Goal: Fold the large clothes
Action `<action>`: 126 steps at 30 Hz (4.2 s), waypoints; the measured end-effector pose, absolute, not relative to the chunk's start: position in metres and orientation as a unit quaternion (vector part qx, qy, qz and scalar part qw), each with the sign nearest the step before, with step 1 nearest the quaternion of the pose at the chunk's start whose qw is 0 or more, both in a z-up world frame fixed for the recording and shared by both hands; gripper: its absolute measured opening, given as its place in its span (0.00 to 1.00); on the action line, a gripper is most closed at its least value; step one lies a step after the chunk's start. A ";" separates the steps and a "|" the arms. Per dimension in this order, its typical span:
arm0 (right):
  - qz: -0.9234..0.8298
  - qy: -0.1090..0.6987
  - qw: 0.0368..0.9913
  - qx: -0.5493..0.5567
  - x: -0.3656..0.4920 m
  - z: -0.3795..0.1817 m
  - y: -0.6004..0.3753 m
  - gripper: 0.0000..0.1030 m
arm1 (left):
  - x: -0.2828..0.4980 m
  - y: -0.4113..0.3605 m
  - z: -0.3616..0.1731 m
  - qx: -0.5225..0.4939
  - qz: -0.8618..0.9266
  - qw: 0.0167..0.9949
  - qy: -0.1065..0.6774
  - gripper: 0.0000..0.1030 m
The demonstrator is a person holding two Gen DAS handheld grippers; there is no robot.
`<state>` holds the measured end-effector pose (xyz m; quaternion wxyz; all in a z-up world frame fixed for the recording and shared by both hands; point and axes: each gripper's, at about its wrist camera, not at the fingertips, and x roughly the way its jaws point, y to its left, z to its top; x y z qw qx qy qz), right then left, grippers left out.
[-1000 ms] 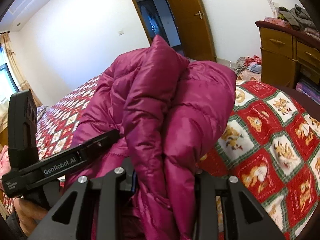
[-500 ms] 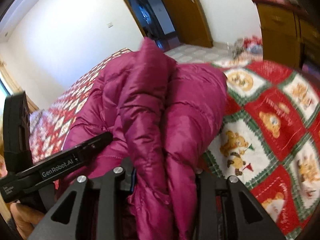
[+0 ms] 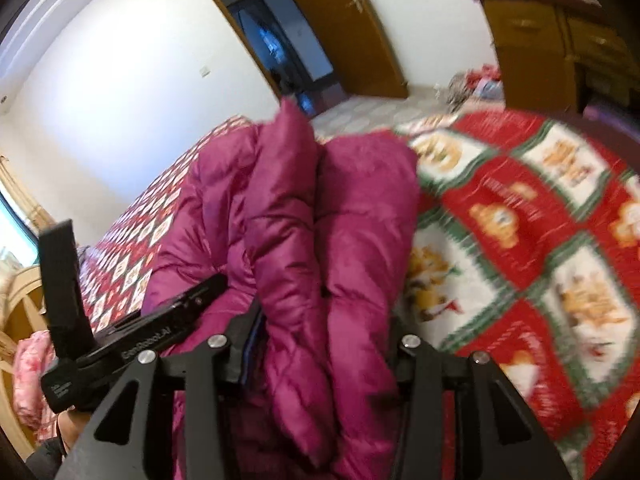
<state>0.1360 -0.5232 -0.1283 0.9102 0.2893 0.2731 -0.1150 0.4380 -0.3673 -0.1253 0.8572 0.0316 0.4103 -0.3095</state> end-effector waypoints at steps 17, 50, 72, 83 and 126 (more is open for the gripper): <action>-0.167 0.286 0.915 0.231 0.170 -0.099 -0.520 0.23 | 0.439 -0.379 -0.122 0.069 -0.290 0.863 0.409 0.72; -0.235 0.318 0.891 0.221 0.150 -0.107 -0.515 0.39 | 0.408 -0.332 -0.083 0.120 -0.280 0.878 0.370 0.82; -0.243 0.259 0.909 0.217 0.047 -0.115 -0.414 0.46 | 0.369 -0.274 -0.101 0.117 -0.271 0.881 0.371 0.83; -0.213 0.272 0.915 0.209 0.018 -0.121 -0.388 0.46 | 0.326 -0.236 -0.101 0.124 -0.258 0.889 0.358 0.82; -0.221 0.035 0.967 0.119 -0.115 -0.004 -0.315 0.94 | 0.164 -0.156 0.045 0.054 -0.245 0.961 0.116 0.90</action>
